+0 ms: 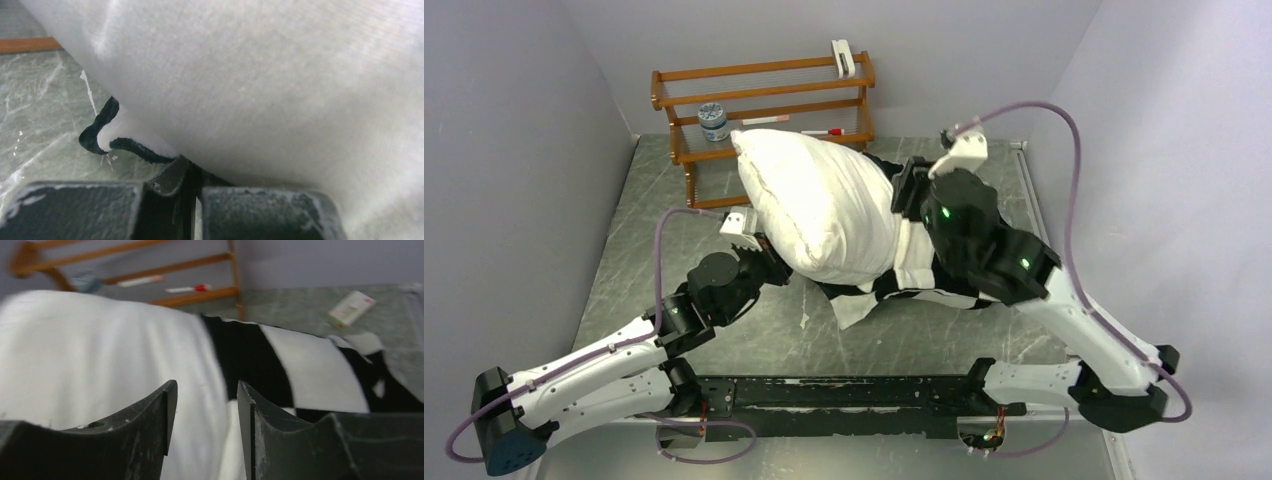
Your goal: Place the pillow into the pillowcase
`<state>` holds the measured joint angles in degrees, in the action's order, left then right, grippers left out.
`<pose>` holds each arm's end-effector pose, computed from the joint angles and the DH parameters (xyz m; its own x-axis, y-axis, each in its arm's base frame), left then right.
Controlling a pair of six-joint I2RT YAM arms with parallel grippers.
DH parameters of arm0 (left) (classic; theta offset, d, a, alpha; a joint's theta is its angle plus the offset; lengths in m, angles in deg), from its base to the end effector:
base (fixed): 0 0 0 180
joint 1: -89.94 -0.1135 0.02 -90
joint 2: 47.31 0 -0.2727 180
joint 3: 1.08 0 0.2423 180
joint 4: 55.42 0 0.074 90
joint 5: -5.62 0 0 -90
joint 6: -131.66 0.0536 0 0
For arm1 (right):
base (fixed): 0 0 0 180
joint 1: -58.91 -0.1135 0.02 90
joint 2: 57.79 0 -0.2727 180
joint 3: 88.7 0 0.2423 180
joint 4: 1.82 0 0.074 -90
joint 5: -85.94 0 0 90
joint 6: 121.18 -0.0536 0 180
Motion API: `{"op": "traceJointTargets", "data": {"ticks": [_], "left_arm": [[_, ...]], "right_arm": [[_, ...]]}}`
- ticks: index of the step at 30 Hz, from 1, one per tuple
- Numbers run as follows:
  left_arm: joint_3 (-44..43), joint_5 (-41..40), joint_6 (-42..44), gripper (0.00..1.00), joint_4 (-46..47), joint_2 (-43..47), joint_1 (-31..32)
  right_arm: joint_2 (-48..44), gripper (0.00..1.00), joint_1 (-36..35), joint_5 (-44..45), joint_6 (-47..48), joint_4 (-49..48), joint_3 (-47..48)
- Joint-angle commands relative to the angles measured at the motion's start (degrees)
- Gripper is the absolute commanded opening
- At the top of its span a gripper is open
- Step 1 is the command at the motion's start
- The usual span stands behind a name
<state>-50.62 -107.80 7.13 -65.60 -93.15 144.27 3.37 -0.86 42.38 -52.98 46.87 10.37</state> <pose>0.1306 -0.1454 0.3109 -0.3462 -0.4096 -0.8440 0.3871 0.7571 -0.5263 0.1285 0.1434 0.4805 -0.1754 0.2072 -0.9624 -0.1851 0.9532 0.2390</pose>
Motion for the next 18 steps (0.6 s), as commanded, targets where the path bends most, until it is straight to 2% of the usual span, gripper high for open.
{"op": "traceJointTargets", "data": {"ticks": [1, 4, 6, 18], "left_arm": [[-1.03, 2.68, 4.88, 0.05, 12.96, 2.53, -0.32], [-0.87, 4.11, 5.34, 0.05, 14.1, 2.77, -0.29], [-1.3, 4.53, 5.66, 0.05, 13.42, 2.7, -0.32], [-1.61, 5.4, 5.9, 0.05, 15.21, 1.22, -0.28]], "right_arm": [[6.28, 0.48, 13.24, -10.62, 2.37, 8.93, 3.53], [8.15, 0.4, 15.51, -14.53, 2.26, 10.98, 4.18], [7.86, 0.38, 16.45, -16.86, 2.44, 10.64, 2.9], [10.62, 0.4, 23.08, -22.75, 4.58, 9.18, -2.19]]}}
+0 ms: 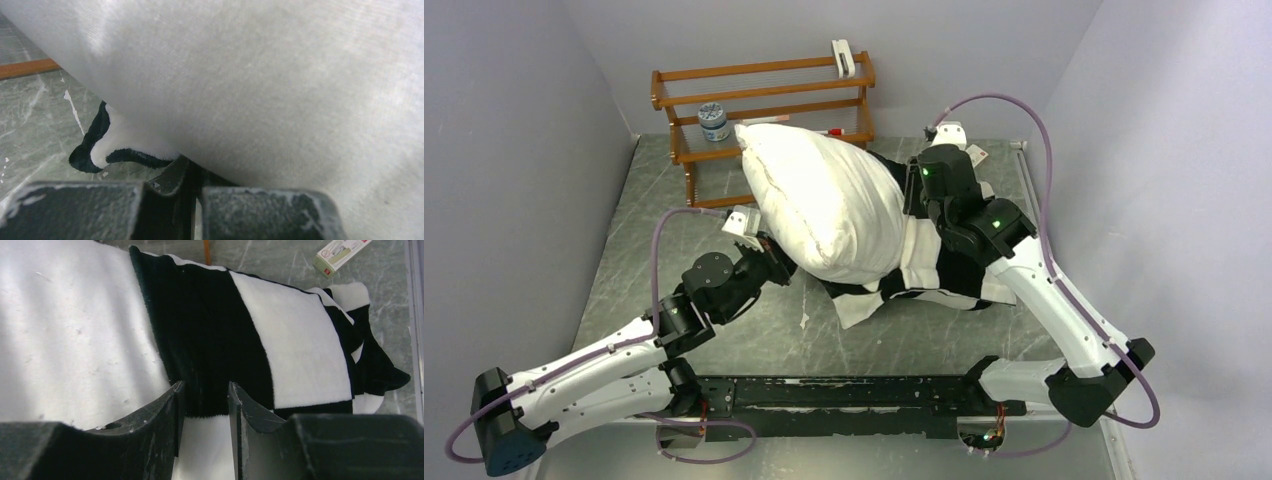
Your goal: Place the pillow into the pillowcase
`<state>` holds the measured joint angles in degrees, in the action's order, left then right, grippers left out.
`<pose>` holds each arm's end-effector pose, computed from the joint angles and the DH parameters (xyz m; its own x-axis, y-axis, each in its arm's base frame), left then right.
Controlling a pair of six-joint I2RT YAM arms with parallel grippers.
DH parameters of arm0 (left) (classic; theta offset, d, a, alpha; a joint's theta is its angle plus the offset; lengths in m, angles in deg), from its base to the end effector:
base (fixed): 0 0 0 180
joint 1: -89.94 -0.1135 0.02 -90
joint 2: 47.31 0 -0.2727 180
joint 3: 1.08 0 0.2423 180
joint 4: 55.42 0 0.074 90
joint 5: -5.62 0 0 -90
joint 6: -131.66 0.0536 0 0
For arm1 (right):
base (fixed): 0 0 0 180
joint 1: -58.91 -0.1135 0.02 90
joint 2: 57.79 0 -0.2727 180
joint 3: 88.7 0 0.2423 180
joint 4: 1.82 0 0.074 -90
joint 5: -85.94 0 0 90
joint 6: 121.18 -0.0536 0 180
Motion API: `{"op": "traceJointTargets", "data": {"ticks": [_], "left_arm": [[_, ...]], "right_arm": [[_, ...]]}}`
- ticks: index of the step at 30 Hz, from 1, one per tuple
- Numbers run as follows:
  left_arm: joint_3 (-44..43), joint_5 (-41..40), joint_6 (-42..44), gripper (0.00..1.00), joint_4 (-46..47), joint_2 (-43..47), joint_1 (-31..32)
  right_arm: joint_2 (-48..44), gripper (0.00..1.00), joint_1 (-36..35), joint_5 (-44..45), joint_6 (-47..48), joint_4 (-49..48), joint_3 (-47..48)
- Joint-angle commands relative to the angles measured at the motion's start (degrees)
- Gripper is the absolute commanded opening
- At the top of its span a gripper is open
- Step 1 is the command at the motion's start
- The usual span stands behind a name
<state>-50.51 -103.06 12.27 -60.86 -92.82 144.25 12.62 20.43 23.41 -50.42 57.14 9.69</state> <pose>0.1279 -0.1487 0.3213 -0.2994 -0.3801 -0.8752 0.5000 0.7187 -0.4832 0.2086 0.1342 0.4215 -0.4604 0.0076 -0.8877 -0.0962 0.9937 0.0583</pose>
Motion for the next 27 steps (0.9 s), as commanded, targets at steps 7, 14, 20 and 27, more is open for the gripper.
{"op": "traceJointTargets", "data": {"ticks": [7, 14, 20, 27], "left_arm": [[-4.89, 4.47, 1.18, 0.05, 15.05, -0.08, -0.32], [-29.12, 11.19, 8.58, 0.05, 7.27, -9.44, -0.35], [-49.67, 13.54, 11.6, 0.05, -1.45, -17.53, -0.4], [-51.78, 15.7, 6.67, 0.05, -11.27, -17.86, -0.4]], "right_arm": [[6.47, 0.43, 5.59, -12.42, 5.73, -6.05, -1.84], [3.97, 0.0, 6.07, -19.41, 0.9, -1.1, 13.23], [-7.12, 0.0, 6.04, -35.44, -9.37, -20.72, 2.42], [-7.66, 0.0, 6.07, -14.15, -10.62, -20.41, 2.89]]}}
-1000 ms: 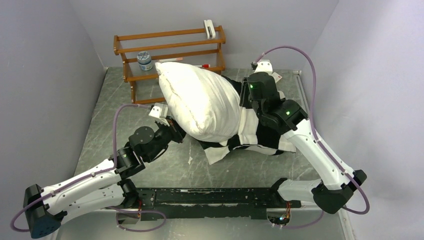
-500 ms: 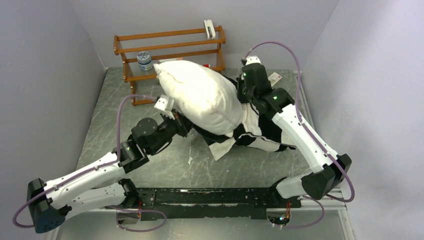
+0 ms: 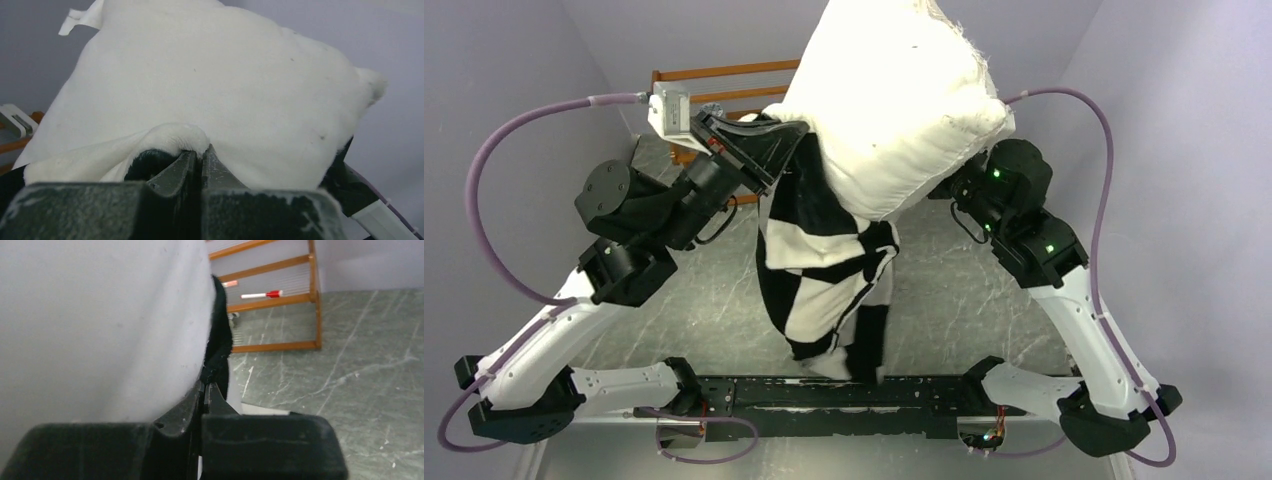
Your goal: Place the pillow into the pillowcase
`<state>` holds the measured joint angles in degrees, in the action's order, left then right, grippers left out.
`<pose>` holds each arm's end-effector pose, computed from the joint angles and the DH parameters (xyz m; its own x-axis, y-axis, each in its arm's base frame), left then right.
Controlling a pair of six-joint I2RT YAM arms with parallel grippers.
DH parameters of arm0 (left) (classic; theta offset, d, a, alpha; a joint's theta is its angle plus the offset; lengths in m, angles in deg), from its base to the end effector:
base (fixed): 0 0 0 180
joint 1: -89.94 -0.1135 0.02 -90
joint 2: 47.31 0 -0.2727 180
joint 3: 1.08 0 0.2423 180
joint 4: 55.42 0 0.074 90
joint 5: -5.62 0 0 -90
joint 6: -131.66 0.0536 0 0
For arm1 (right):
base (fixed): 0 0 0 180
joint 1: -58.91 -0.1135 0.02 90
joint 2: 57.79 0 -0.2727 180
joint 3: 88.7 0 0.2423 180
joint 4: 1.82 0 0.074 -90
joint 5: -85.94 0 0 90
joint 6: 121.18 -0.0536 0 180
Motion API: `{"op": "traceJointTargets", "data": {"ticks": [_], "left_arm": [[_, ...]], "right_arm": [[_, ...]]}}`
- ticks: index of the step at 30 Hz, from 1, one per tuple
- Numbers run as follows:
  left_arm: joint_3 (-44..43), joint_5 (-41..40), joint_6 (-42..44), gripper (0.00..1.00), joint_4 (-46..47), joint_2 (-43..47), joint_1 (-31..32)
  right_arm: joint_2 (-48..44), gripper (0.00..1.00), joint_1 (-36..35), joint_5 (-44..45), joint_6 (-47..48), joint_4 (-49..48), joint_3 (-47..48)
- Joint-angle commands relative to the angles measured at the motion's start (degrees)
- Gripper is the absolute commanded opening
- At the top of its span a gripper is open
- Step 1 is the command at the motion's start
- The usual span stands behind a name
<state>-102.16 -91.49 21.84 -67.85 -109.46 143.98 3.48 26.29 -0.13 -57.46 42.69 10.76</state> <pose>0.1198 -0.1539 0.5636 -0.0038 -0.5677 -0.8232 0.7833 0.5101 -0.3554 0.1755 0.1080 0.4884 -0.2958 0.3351 -0.8945 -0.3897 0.8126 0.4333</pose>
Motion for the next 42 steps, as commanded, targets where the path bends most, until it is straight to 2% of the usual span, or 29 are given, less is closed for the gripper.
{"op": "traceJointTargets", "data": {"ticks": [1, 4, 6, 10, 11, 13, 15, 16, 18, 20, 22, 24, 26, 28, 31, 33, 37, 38, 39, 42], "left_arm": [[-3.14, 3.37, -2.27, 0.05, -7.05, -3.22, -0.11], [-18.23, -3.55, 2.87, 0.05, -22.41, -13.37, -1.41], [-24.07, -3.16, 3.21, 0.05, -24.33, -17.04, -5.18], [-27.22, 5.99, -4.29, 0.05, -25.98, -19.23, -13.91], [-25.48, 8.19, -6.36, 0.05, -25.54, -18.63, -14.11], [-16.55, 14.18, -11.97, 0.05, -19.41, -15.05, -14.14], [-9.72, 16.92, -16.02, 0.05, -13.01, -13.01, -14.2], [-10.77, 15.81, -15.03, 0.05, -13.23, -13.76, -14.52], [-18.68, 11.6, -10.82, 0.05, -17.19, -17.76, -15.26], [-26.02, 12.06, -10.28, 0.05, -17.95, -21.03, -17.11], [-28.51, 16.37, -12.4, 0.05, -16.25, -21.32, -18.23], [-26.57, 22.17, -15.0, 0.05, -12.92, -19.73, -18.23], [-18.99, 29.8, -18.91, 0.05, -4.19, -15.9, -18.18], [-11.06, 37.0, -23.44, 0.05, 4.88, -12.42, -18.18], [-5.32, 42.45, -26.37, 0.05, 8.41, -9.58, -18.18], [-4.6, 42.21, -24.69, 0.05, 7.4, -8.96, -18.18], [-18.18, 32.59, -11.41, 0.05, -14.31, -15.33, -18.82], [-21.62, 29.2, -10.49, 0.05, -18.55, -17.97, -19.84], [-23.1, 27.29, -11.36, 0.05, -19.81, -19.45, -21.4], [-24.6, 26.95, -17.64, 0.05, -15.14, -21.52, -28.4]], "right_arm": [[-0.1, 0.0, 0.17, 8.67, -4.66, -7.04, -0.24], [-6.36, 0.0, 0.16, -0.42, -8.38, -19.93, -11.55], [-7.34, 0.0, 0.13, 0.37, -8.32, -24.07, -12.93], [-4.41, 0.0, 0.18, 10.35, -3.07, -26.87, -4.46], [-2.72, 0.0, 0.19, 10.62, -1.96, -26.22, -0.96], [0.19, 0.0, 0.21, 9.36, -1.63, -24.66, 3.42], [0.14, 0.0, 0.18, 4.69, -3.42, -25.82, 1.49], [-0.96, 0.0, 0.19, 0.91, -4.38, -27.93, -1.64], [-3.19, 0.0, 0.02, -5.78, -6.83, -33.76, -9.85], [-4.11, 0.0, -0.14, -6.24, -6.08, -35.93, -15.08], [-4.07, 0.0, 0.15, -2.57, -3.25, -36.56, -17.26], [-1.67, 0.0, 0.83, 0.87, 1.01, -35.87, -14.86], [3.28, 0.0, 1.97, 1.88, 3.45, -31.17, -6.74], [6.4, 0.0, 2.28, 2.44, 3.91, -28.24, -2.52], [5.88, 0.0, 2.31, 1.87, 2.2, -33.11, -3.92], [5.09, 0.0, 2.37, 2.07, 0.72, -34.89, -5.68], [1.72, 0.0, 2.3, 6.56, -3.73, -38.77, -14.64], [0.87, 0.0, 2.37, 7.73, -4.01, -40.33, -17.38], [0.48, 0.0, 2.35, 8.83, -3.09, -40.5, -18.89], [1.42, 0.0, 2.34, 10.26, 1.56, -36.66, -17.73]]}}
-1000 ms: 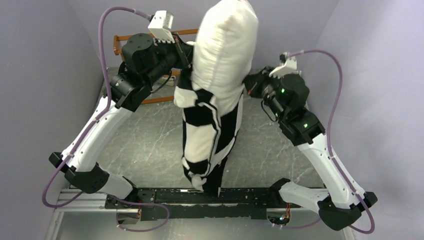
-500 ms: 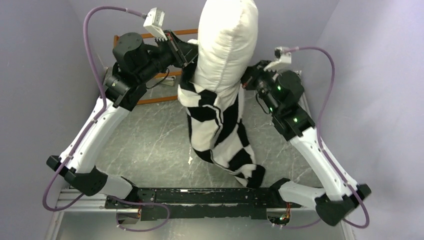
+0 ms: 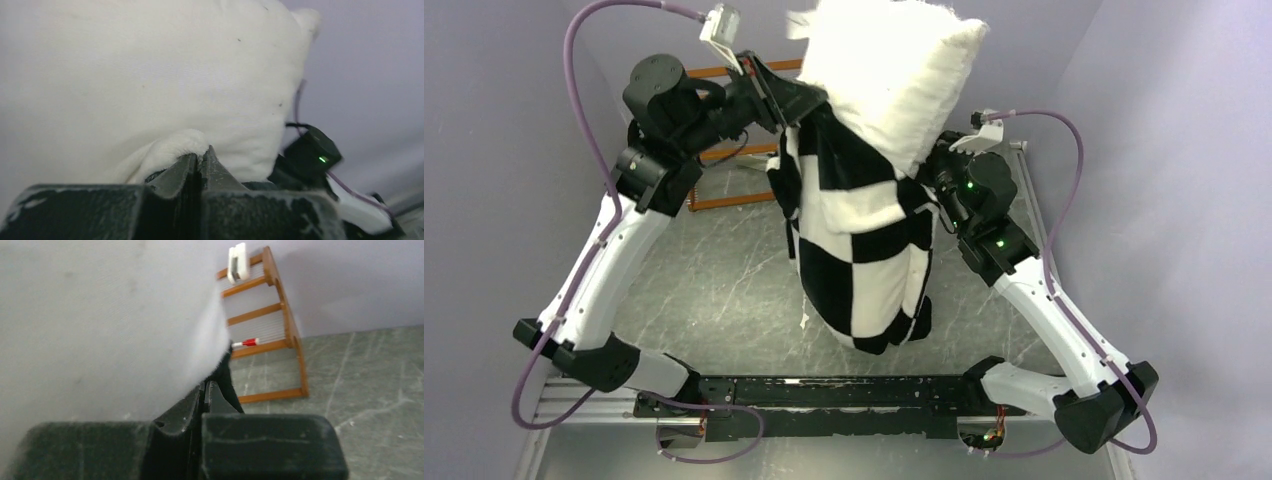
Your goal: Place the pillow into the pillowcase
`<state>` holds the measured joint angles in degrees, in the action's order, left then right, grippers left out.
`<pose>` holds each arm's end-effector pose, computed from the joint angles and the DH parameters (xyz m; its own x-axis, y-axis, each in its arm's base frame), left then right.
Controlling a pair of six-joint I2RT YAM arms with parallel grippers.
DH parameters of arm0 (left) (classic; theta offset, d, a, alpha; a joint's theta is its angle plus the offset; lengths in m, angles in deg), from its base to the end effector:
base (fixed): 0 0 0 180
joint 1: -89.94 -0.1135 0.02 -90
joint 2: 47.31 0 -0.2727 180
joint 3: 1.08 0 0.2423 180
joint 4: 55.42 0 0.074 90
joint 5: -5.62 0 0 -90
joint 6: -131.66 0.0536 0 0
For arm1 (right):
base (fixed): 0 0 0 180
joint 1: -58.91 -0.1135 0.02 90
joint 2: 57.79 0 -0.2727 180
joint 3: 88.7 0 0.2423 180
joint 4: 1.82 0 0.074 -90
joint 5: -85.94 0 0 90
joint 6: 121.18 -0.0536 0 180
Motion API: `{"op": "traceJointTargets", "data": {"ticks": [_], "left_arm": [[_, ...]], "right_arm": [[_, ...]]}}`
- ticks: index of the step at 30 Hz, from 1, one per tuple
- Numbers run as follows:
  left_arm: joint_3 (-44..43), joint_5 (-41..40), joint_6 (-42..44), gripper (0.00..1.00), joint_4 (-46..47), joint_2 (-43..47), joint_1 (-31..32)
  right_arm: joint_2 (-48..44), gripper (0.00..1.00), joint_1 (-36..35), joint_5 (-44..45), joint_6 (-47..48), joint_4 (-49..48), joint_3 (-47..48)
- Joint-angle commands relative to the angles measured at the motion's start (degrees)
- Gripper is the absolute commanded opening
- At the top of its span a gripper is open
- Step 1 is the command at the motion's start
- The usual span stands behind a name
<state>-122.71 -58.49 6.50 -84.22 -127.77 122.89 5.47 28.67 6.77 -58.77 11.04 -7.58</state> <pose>0.2194 -0.1701 0.5681 -0.3409 -0.3964 -0.8524 0.7962 0.3604 -0.4860 0.2246 0.1193 0.4424 -0.0875 0.4756 -0.8753 -0.3300 0.8153 0.4759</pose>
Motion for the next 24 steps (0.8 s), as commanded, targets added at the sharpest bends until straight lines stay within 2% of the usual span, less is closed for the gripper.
{"op": "traceJointTargets", "data": {"ticks": [1, 4, 6, 8, 11, 12, 14, 15, 16, 18, 20, 21, 24], "left_arm": [[-5.83, -6.4, -3.21, 0.05, 1.47, -3.98, -9.35], [-14.43, -5.32, -1.38, 0.05, -3.13, -6.63, -13.88], [-14.41, -2.69, -0.09, 0.05, -3.84, -5.68, -14.66], [-6.68, 3.54, -4.87, 0.05, 2.07, -1.84, -14.67], [12.75, 13.18, -17.68, 0.05, 22.77, 6.08, -11.72], [15.77, 12.38, -16.01, 0.05, 23.11, 7.78, -8.94], [13.79, 4.67, -4.88, 0.05, 10.74, 8.35, -3.15], [12.5, 1.81, -2.49, 0.05, 6.31, 7.57, -2.62], [11.65, 1.85, -2.42, 0.05, 4.63, 6.41, -4.09], [10.71, 4.92, -6.06, 0.05, 7.22, 3.59, -9.47], [6.64, 5.27, -9.06, 0.05, 8.98, -0.22, -14.28], [4.09, 4.01, -9.31, 0.05, 8.24, -2.57, -15.95], [-1.01, 3.07, -10.75, 0.05, 10.89, -4.54, -17.76]], "right_arm": [[-0.45, 0.0, -0.12, 0.79, 3.88, -3.86, 1.31], [-1.46, 0.0, -2.56, -5.61, 1.11, -1.76, 1.49], [-2.9, 0.0, -2.89, -5.35, -1.19, -2.56, 1.75], [-2.59, 0.0, -2.84, -3.18, 1.38, -3.52, 5.51], [2.88, 0.0, -2.56, 3.87, 10.19, -1.73, 17.02], [5.24, 0.0, -2.55, 4.86, 12.64, -0.8, 21.4], [8.17, 0.0, -2.56, 2.75, 14.28, 0.47, 27.15], [7.86, 0.0, -2.59, 0.16, 13.21, 0.57, 27.85], [6.8, 0.0, -2.69, -3.83, 10.63, -0.26, 26.63], [2.69, 0.0, -3.01, -10.96, 4.49, -5.09, 19.2], [-0.91, 0.0, -3.83, -14.59, 1.48, -12.55, 10.74], [-1.55, 0.0, -4.51, -13.55, 2.94, -14.38, 8.24], [0.29, 0.0, -5.49, -2.23, 9.39, -14.25, 5.16]]}}
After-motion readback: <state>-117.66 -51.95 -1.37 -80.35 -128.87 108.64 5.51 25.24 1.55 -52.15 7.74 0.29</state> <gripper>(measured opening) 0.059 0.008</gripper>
